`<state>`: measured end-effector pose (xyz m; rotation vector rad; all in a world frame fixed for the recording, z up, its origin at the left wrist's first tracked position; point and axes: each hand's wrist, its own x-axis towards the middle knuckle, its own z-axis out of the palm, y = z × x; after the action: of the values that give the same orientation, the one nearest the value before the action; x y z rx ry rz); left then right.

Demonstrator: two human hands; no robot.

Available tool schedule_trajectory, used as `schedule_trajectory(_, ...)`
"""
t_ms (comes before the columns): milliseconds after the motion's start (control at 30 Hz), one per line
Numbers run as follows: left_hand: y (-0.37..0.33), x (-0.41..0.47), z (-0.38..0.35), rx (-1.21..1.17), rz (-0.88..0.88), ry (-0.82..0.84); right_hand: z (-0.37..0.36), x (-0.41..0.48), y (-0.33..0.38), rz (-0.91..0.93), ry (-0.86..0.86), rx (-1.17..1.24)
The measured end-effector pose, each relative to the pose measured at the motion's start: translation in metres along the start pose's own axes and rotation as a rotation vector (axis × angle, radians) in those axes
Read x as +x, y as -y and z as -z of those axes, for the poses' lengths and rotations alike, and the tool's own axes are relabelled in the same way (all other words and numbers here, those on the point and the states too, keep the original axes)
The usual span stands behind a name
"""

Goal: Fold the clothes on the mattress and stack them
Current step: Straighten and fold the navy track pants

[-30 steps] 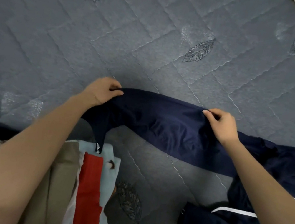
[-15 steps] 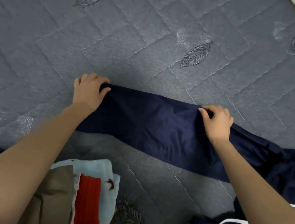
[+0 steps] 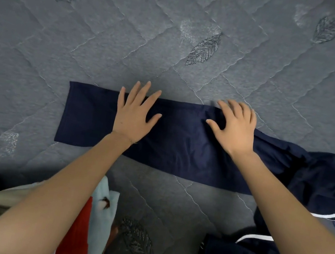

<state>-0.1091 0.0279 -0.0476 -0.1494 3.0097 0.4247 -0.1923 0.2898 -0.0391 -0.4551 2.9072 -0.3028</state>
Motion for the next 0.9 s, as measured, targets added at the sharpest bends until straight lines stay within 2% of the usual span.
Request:
schedule_trajectory(167, -0.042, -0.008, -0.017, -0.001, -0.016, 0.005, 0.006, -0.024, -0.032, 0.027, 0.044, 0.016)
schedule_trajectory(333, -0.11, -0.04, -0.042, -0.143, -0.047, 0.034, 0.017, -0.068, -0.078, 0.122, 0.096, 0.053)
schedule_trajectory(467, -0.188, -0.093, -0.07, -0.283, -0.14, 0.099, 0.028, -0.109, -0.132, 0.179, 0.186, 0.084)
schedule_trajectory(567, -0.23, -0.145, -0.094, -0.304, -0.186, 0.21, 0.031, -0.146, -0.158, 0.258, 0.206, 0.12)
schedule_trajectory(700, -0.258, -0.202, -0.115, -0.239, -0.187, 0.35, 0.023, -0.196, -0.178, 0.356, 0.242, 0.143)
schedule_trajectory(900, -0.272, -0.226, -0.12, -0.202, -0.113, 0.296, 0.012, -0.237, -0.186, 0.389, 0.332, 0.133)
